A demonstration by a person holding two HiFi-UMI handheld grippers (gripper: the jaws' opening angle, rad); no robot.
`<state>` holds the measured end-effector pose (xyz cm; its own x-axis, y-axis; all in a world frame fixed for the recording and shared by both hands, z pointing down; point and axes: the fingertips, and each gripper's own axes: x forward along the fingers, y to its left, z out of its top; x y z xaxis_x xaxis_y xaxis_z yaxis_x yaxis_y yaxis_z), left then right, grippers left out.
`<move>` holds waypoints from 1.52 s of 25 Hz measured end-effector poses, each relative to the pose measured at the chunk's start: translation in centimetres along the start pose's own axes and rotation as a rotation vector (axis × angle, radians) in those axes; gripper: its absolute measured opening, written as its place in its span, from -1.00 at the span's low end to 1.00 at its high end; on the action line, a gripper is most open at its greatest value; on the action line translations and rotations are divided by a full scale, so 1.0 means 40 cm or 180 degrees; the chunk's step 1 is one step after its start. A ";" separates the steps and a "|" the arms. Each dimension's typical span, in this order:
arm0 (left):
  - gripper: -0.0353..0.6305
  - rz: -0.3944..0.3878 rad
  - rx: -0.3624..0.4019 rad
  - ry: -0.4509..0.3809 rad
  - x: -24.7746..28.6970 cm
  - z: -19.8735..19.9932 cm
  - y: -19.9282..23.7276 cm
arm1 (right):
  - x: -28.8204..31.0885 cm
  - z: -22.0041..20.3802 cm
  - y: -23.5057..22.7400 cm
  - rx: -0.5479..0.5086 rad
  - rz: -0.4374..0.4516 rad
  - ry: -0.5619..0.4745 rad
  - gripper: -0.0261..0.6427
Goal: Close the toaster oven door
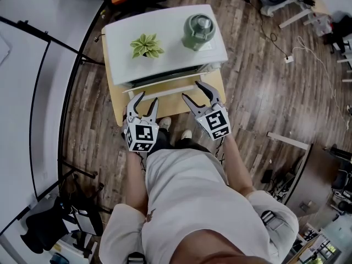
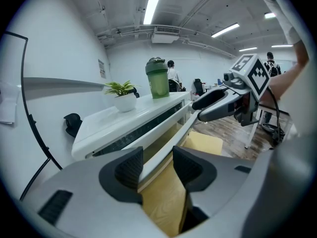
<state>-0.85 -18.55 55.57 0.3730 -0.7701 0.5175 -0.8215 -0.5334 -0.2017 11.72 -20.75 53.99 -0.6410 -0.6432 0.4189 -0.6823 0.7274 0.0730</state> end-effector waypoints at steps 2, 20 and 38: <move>-0.35 0.0003 0.0000 -0.0006 0.001 0.003 0.004 | 0.003 0.003 -0.003 -0.0007 -0.0013 -0.0008 -0.17; -0.34 0.0053 -0.0024 -0.0058 0.018 0.029 0.037 | 0.028 0.039 -0.032 -0.0036 -0.0057 -0.0102 -0.17; -0.34 0.0077 -0.0084 -0.0075 0.036 0.041 0.060 | 0.051 0.049 -0.049 -0.0028 -0.0024 -0.0105 -0.17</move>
<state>-1.59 -21.52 54.47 0.3627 -0.7908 0.4930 -0.8414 -0.5054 -0.1916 11.06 -23.94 52.91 -0.6473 -0.6560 0.3881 -0.6840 0.7246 0.0842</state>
